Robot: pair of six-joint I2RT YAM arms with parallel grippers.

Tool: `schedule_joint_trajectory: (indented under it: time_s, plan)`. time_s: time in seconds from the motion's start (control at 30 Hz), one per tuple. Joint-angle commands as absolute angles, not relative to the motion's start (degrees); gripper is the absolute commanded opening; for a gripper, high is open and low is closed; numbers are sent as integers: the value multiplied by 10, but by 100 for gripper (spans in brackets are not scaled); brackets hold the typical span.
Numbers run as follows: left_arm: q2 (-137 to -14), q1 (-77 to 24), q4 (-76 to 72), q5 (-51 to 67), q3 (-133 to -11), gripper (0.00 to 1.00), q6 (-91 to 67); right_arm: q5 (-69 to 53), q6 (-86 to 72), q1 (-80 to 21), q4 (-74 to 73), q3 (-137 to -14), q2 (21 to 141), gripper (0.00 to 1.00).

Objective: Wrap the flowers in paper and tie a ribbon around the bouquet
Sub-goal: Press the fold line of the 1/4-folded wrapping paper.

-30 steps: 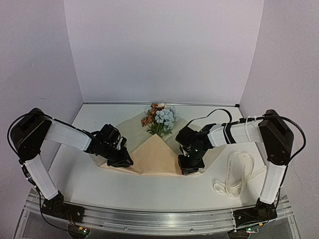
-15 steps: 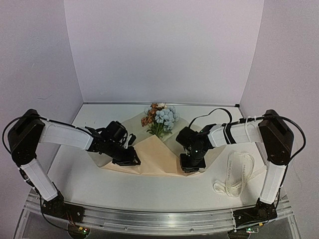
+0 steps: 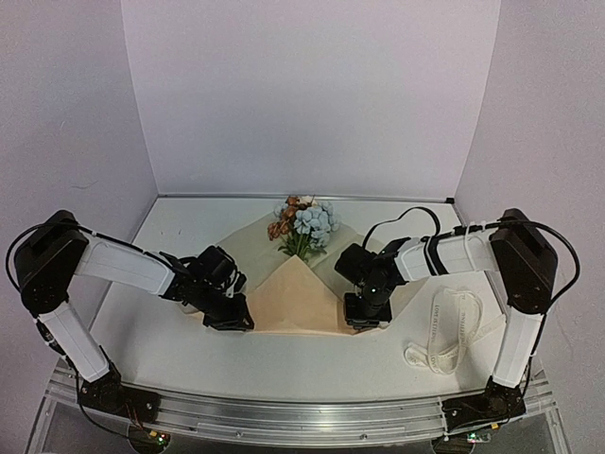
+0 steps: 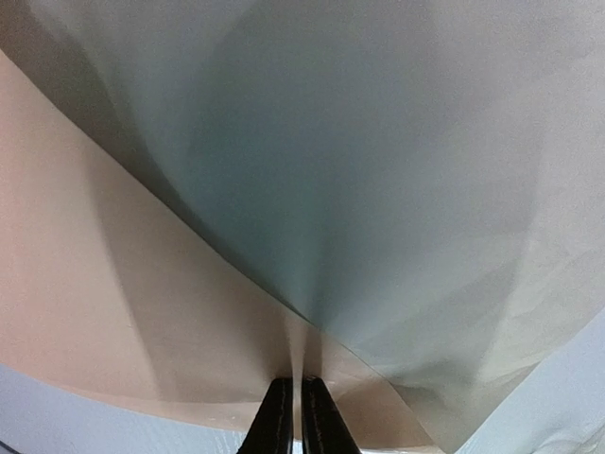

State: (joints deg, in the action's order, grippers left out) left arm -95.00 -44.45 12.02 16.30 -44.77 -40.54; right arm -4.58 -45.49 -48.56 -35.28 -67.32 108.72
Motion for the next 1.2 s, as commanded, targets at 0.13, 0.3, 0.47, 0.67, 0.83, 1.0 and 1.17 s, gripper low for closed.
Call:
schedule_joint_trajectory:
  time_s: [0.13, 0.3, 0.47, 0.67, 0.83, 1.0, 1.17]
  plan:
    - [-916, -380, 186, 63, -417, 21, -450, -19, -471, -483, -361, -638, 1075, 4]
    - [-914, -354, 218, 46, -403, 16, -465, -17, -472, -482, -360, -627, 1067, 4]
    - [-899, -351, 263, 15, -392, 14, -504, -20, -478, -479, -355, -613, 1063, 4]
    - [-860, -329, 313, -28, -381, 18, -533, -28, -487, -471, -334, -592, 1056, 4]
    - [-836, -331, 326, -36, -422, 23, -510, -39, -492, -469, -318, -587, 1056, 4]
    - [-825, -388, 348, -72, -503, 24, -494, -51, -498, -468, -308, -586, 1056, 4]
    - [-850, -445, 332, -77, -561, 21, -483, -53, -497, -469, -306, -589, 1046, 4]
